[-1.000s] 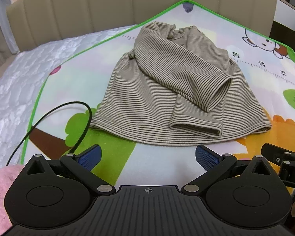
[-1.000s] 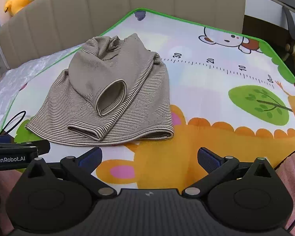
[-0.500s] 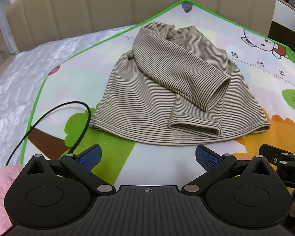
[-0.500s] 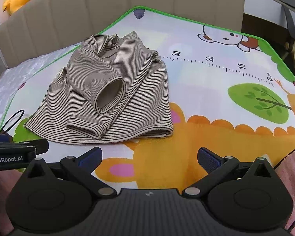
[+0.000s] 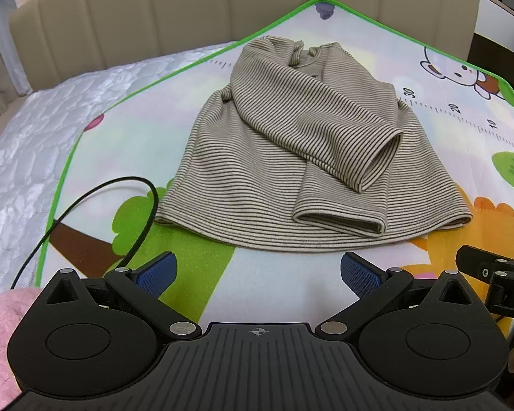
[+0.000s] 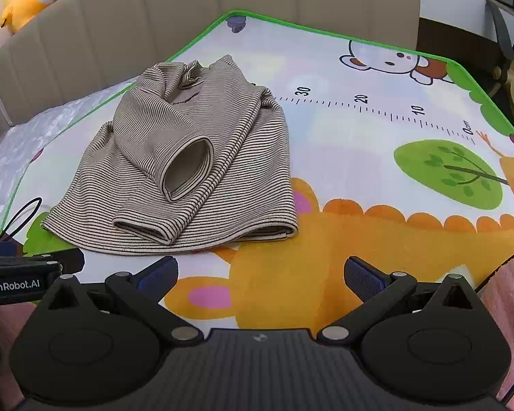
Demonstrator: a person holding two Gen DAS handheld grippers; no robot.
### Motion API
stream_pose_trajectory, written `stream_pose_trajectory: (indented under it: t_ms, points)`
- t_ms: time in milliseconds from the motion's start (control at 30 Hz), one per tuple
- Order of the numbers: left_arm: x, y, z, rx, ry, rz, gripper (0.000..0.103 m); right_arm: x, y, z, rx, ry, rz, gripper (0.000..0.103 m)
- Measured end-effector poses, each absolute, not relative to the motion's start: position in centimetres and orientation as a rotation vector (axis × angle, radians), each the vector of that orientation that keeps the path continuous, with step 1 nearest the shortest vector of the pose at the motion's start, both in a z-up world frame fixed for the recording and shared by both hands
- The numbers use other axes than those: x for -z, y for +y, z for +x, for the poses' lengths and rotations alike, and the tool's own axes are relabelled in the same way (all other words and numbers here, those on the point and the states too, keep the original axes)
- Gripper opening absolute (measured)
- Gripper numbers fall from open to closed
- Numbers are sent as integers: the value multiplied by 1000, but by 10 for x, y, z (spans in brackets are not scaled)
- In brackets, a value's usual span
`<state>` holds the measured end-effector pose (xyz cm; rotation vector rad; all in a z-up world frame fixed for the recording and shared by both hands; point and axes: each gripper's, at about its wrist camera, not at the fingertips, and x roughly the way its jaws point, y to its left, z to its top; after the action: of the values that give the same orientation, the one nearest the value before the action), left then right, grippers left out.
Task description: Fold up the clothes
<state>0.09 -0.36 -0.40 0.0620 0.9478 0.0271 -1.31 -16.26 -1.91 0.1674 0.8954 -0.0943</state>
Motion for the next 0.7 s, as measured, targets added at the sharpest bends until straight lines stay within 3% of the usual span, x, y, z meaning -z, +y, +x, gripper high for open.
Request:
stream_pose_trajectory:
  t_ms: [700]
  points:
    - [4, -2, 0, -13, 949, 49, 103, 21, -164, -11, 93, 910, 172, 103]
